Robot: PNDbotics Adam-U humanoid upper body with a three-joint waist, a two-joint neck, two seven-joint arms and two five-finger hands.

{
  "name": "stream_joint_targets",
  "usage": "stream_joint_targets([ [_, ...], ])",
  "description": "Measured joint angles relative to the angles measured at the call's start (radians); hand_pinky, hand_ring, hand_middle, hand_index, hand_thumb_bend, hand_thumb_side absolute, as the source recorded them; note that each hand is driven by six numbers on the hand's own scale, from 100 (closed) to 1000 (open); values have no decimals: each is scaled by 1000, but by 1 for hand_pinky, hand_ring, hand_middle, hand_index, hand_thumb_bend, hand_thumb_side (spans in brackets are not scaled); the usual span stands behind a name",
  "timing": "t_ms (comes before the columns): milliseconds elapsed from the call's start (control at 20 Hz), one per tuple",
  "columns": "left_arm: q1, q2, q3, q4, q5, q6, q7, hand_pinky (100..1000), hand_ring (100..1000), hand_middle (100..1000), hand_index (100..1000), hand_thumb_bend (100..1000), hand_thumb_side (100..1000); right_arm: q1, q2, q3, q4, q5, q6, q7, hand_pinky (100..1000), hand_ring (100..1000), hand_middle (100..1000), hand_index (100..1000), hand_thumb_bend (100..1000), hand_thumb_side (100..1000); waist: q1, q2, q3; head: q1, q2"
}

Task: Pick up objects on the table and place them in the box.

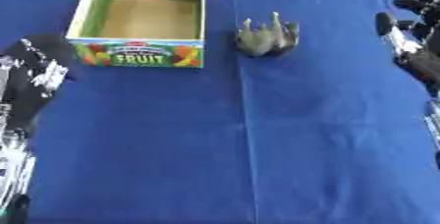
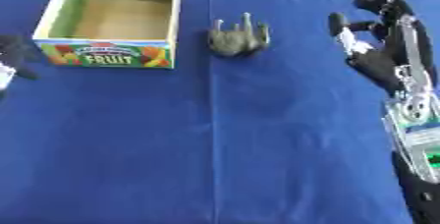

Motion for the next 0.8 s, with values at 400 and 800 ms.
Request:
stream_joint_targets([
  [400, 0, 0, 0, 0, 0, 0, 0, 479, 630, 590, 686, 596, 493, 0, 0, 0, 0, 2, 3, 3, 648, 842, 801, 853, 391, 423, -1, 0, 1, 0, 0],
  [800, 0, 0, 0, 0, 0, 0, 0, 479, 630, 589, 686, 595, 491, -16, -61, 14, 15, 10, 3, 21, 655, 845, 807, 859, 394, 428, -7, 0, 10, 0, 0],
])
